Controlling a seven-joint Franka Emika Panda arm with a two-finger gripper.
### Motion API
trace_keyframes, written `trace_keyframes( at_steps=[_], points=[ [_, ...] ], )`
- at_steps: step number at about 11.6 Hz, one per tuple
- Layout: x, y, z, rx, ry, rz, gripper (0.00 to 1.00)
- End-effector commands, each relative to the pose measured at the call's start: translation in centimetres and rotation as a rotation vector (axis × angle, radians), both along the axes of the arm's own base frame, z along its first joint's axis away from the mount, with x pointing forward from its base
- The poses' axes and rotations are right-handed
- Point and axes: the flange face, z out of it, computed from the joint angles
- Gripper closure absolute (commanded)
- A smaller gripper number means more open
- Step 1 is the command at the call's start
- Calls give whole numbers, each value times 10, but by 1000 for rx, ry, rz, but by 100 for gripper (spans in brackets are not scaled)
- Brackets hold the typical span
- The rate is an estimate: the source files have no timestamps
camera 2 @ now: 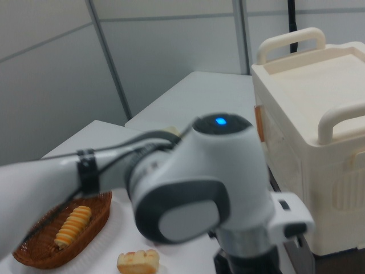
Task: Put the yellow cube on the table
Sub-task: 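Lower the gripper onto the yellow cube atop the purple cube and grasp it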
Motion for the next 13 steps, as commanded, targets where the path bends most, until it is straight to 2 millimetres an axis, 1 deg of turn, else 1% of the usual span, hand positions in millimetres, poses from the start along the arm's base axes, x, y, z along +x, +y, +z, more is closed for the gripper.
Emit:
trace_keyframes(
  at_steps=[1,3,7,8,9,10,11,12,13],
  points=[
    [-3,-29,-37,-15,6,36,0],
    [1,-37,-52,-20,-3,35,0],
    [7,-41,-91,9,30,36,0],
    [7,-41,-99,14,36,37,0],
    [7,-44,-106,6,23,37,0],
    [2,-49,-110,2,15,28,0],
    [0,-51,-112,0,12,28,12],
    [-1,-50,-114,2,14,28,36],
    [-1,-50,-113,1,13,28,54]
  ],
)
